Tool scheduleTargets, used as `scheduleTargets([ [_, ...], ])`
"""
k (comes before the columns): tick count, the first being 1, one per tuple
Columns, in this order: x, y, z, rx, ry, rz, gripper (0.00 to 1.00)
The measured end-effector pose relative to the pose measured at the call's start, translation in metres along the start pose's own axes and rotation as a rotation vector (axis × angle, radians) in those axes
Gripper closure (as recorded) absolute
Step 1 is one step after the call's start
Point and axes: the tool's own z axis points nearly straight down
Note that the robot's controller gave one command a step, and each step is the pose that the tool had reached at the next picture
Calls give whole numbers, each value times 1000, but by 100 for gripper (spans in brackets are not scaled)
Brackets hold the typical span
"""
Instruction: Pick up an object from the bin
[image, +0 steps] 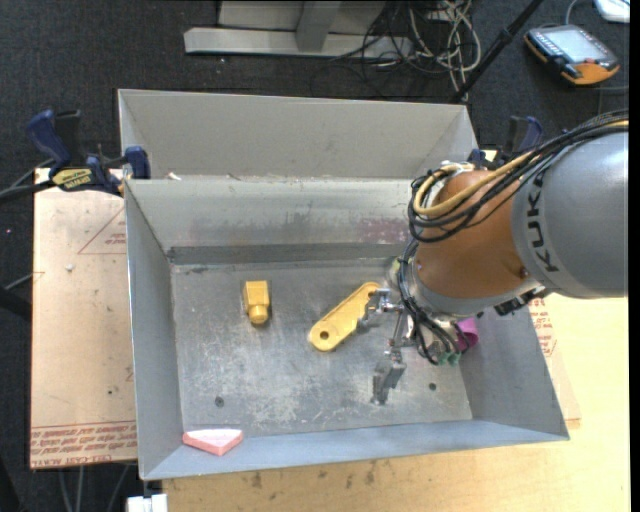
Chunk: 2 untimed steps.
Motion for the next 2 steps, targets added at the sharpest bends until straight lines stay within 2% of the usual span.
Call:
scheduleTargets([
  [1, -34, -21, -22, 6, -28, -68, 0],
  [2, -61, 4, 27, 7, -13, -86, 0],
])
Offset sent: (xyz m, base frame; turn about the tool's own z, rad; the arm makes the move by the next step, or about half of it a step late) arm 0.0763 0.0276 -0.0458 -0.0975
